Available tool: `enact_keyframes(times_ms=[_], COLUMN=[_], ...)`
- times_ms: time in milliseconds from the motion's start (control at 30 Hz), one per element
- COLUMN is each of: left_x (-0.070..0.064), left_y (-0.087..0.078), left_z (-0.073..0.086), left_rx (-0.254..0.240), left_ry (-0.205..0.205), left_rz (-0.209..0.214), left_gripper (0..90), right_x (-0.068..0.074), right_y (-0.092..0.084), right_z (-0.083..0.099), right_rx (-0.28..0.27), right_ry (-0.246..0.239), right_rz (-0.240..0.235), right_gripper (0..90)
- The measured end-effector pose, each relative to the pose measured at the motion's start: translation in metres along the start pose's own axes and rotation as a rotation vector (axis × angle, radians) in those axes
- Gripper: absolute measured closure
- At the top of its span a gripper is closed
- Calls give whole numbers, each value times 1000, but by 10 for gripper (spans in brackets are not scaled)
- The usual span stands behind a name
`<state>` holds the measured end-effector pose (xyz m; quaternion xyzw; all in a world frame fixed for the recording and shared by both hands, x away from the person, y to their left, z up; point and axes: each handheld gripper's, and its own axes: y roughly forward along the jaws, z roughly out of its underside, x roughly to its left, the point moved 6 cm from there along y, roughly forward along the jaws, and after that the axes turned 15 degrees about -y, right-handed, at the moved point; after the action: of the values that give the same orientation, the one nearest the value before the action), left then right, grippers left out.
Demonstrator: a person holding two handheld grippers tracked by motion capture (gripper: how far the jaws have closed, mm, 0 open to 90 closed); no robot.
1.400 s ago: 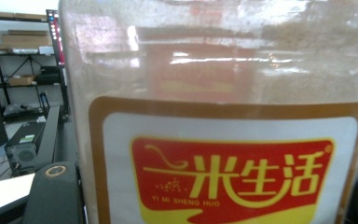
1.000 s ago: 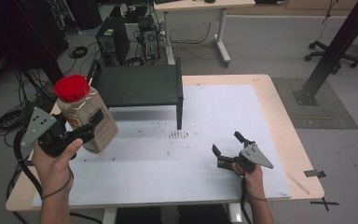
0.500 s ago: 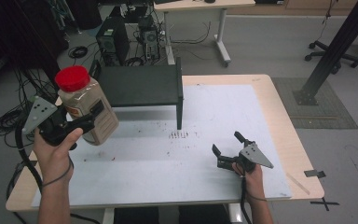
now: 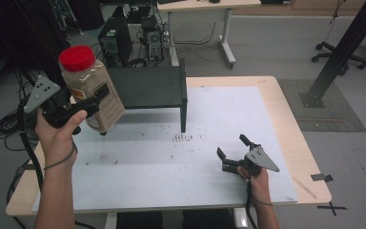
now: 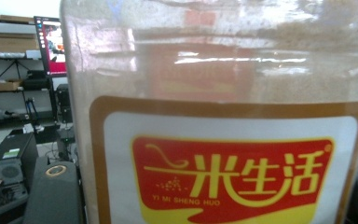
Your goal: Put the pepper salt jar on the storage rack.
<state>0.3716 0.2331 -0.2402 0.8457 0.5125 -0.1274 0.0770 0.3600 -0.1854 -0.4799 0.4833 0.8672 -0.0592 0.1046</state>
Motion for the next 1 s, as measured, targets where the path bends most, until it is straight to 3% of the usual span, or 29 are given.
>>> enact_keyframes(times_ms=[500, 1000], left_x=[12, 26], left_y=[46, 84], left_z=[-14, -6], left_rx=[-23, -32], left_ry=[-1, 0], left_rz=[-4, -31], left_gripper=[255, 255], right_x=[0, 0], right_y=[0, 0], right_z=[0, 0], right_rx=[0, 1], right_ry=[0, 2], right_rz=[-2, -4], right_gripper=[0, 0])
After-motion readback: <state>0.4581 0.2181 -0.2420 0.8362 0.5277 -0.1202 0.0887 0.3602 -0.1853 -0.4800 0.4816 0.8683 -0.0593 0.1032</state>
